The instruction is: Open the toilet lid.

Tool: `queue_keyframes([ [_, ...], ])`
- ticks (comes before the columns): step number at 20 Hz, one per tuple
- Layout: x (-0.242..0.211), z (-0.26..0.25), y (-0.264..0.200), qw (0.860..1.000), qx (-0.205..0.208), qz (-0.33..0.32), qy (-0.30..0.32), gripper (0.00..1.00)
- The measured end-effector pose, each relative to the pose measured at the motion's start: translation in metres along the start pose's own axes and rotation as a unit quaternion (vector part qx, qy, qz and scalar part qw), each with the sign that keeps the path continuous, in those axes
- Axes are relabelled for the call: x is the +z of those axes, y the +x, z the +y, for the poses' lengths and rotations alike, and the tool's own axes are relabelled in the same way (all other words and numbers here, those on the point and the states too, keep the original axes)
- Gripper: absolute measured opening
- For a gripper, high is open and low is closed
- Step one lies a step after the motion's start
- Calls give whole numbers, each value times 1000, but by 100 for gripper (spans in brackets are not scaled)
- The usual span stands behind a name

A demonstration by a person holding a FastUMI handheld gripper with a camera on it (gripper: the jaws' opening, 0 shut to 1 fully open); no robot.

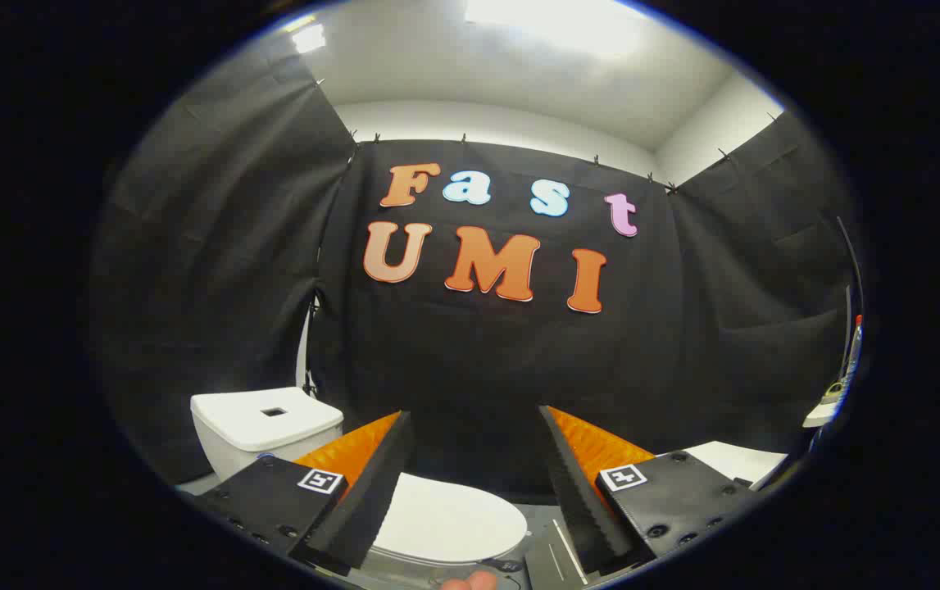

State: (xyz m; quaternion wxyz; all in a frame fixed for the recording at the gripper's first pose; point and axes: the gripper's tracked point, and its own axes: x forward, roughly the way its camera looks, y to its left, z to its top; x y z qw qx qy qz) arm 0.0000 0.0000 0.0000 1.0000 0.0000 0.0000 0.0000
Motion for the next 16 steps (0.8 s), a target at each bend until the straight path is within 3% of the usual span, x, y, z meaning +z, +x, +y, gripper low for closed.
queue_keyframes([
  [16,-2,0,3,1000,13,5,13,98],
])
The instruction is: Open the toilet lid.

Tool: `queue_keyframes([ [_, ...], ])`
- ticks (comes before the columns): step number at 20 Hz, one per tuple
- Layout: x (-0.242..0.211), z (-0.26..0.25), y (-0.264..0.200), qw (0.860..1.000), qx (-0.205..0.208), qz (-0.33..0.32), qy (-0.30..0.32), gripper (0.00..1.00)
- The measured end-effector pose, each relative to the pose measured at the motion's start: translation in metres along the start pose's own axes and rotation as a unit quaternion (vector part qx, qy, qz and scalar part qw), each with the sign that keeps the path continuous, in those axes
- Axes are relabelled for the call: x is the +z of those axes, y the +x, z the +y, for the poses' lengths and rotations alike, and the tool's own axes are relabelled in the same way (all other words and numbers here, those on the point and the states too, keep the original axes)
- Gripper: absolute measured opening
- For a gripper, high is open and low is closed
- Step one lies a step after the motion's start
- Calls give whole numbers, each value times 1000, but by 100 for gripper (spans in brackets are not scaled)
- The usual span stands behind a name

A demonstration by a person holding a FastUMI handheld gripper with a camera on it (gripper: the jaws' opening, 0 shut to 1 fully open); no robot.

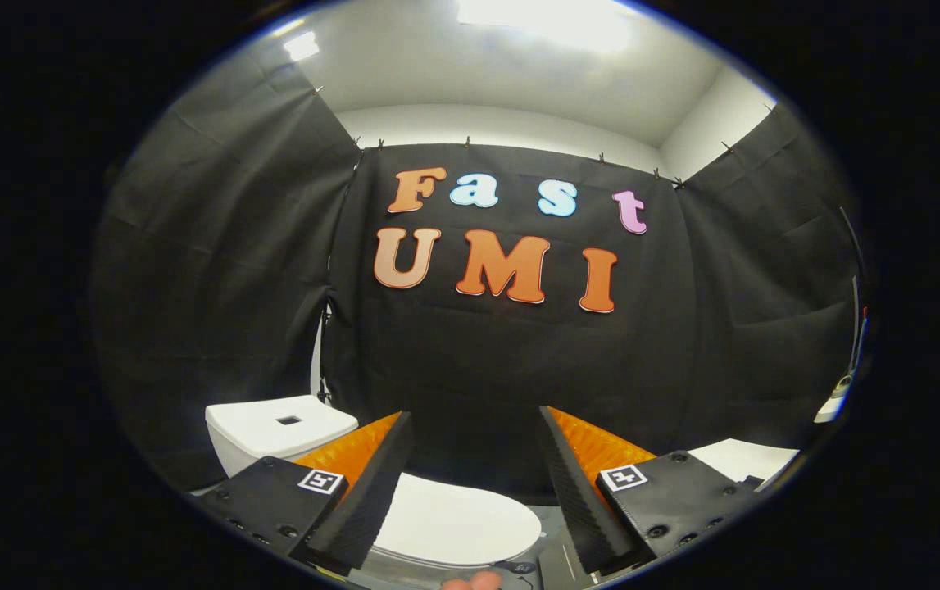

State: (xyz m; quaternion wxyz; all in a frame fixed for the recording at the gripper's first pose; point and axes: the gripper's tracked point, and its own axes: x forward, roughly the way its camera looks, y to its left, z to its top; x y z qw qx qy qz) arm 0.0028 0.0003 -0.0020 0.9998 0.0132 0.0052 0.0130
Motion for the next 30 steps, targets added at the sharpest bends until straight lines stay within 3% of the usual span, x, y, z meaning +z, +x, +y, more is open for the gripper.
queue_keyframes([
  [12,-1,8,0,1000,12,-1,-1,98],
  [19,-18,18,-1,998,35,6,48,98],
  [26,-58,-3,25,987,14,32,156,98],
  [30,-107,-38,34,966,-17,60,250,99],
])
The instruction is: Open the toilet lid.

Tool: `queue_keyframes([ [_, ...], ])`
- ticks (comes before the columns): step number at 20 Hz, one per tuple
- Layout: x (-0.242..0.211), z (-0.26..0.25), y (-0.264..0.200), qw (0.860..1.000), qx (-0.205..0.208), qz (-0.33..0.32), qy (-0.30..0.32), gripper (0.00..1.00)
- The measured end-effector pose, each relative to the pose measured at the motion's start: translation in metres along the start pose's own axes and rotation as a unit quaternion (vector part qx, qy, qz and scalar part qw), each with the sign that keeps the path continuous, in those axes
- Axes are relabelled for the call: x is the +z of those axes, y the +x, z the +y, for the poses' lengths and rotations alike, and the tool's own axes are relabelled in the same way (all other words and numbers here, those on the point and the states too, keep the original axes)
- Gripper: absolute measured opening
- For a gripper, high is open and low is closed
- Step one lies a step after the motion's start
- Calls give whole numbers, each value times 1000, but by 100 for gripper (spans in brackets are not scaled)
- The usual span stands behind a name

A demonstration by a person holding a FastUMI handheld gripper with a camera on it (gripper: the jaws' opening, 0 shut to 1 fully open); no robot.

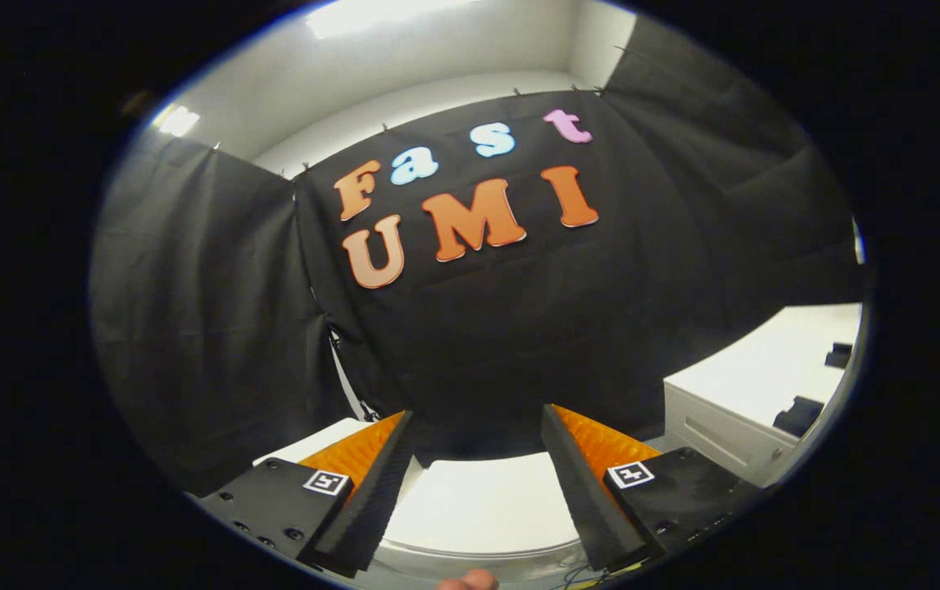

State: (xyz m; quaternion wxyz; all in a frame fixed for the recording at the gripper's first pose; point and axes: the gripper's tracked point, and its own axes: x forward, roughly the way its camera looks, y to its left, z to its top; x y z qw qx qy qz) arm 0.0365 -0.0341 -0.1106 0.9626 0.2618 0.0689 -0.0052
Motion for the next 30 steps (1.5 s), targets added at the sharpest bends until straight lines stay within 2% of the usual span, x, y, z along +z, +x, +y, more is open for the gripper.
queue_keyframes([
  [3,-37,-56,5,995,-43,26,81,99],
  [6,-105,-106,-8,977,-73,98,172,99],
  [10,-154,-160,-28,945,-100,129,283,99],
  [13,-200,-211,-36,920,-145,152,331,99],
  [17,-244,-235,-45,882,-167,183,401,98],
  [19,-266,-238,-40,871,-172,206,412,98],
  [21,-280,-241,-35,866,-172,223,412,98],
  [26,-287,-252,-26,867,-175,203,420,97],
  [28,-289,-254,-25,869,-179,198,417,90],
  [30,-292,-257,-21,867,-184,194,420,74],
])
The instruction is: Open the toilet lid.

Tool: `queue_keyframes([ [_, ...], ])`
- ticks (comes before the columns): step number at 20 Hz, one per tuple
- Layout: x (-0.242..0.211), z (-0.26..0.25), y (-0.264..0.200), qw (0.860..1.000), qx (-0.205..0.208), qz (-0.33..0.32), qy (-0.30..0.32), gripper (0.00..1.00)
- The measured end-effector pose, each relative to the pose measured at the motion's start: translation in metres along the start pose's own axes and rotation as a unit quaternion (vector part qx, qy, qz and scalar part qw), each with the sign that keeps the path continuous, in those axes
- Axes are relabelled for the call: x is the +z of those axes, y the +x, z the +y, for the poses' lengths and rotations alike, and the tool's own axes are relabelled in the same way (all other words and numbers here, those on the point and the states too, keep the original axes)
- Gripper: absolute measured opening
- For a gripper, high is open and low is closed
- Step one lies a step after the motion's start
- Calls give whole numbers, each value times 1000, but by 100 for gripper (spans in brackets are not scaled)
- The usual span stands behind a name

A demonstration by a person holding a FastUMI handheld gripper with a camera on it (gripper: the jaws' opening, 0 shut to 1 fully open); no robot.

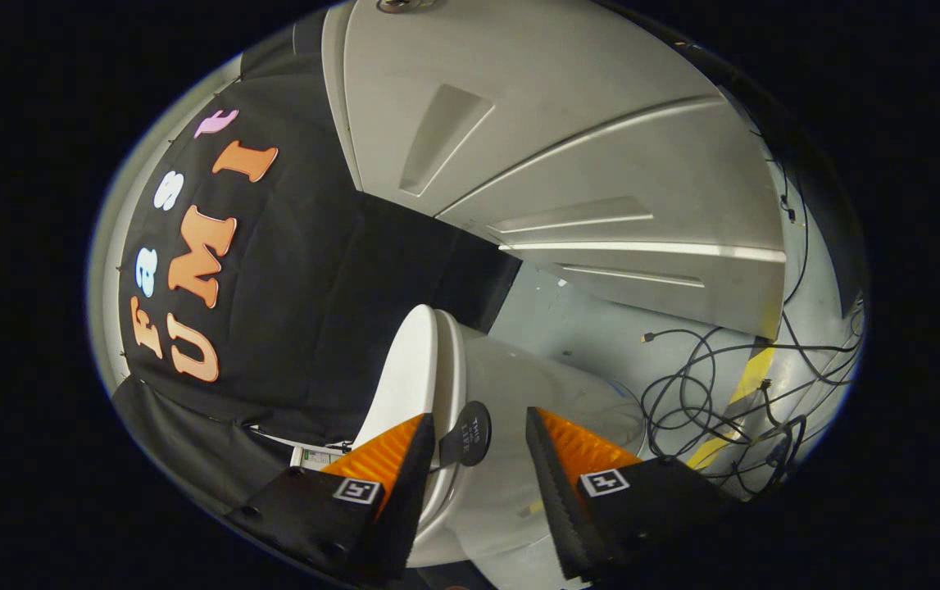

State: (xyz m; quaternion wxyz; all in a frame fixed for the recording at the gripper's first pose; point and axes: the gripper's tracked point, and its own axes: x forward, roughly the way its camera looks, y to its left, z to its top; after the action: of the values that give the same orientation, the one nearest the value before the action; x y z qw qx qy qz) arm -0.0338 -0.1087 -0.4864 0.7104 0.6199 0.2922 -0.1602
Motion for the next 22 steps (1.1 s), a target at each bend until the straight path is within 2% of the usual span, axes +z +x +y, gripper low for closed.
queue_keyframes([
  [4,-1,-8,10,1000,-13,-3,20,70],
  [5,0,-5,8,1000,-6,-5,24,64],
  [7,8,5,9,999,24,-19,27,44],
  [9,7,2,13,999,24,-21,24,25],
  [11,6,8,11,999,29,-18,31,21],
  [13,4,11,10,999,29,-14,39,9],
  [17,6,12,8,998,7,-10,63,9],
  [22,9,21,4,999,-25,-32,-15,8],
])
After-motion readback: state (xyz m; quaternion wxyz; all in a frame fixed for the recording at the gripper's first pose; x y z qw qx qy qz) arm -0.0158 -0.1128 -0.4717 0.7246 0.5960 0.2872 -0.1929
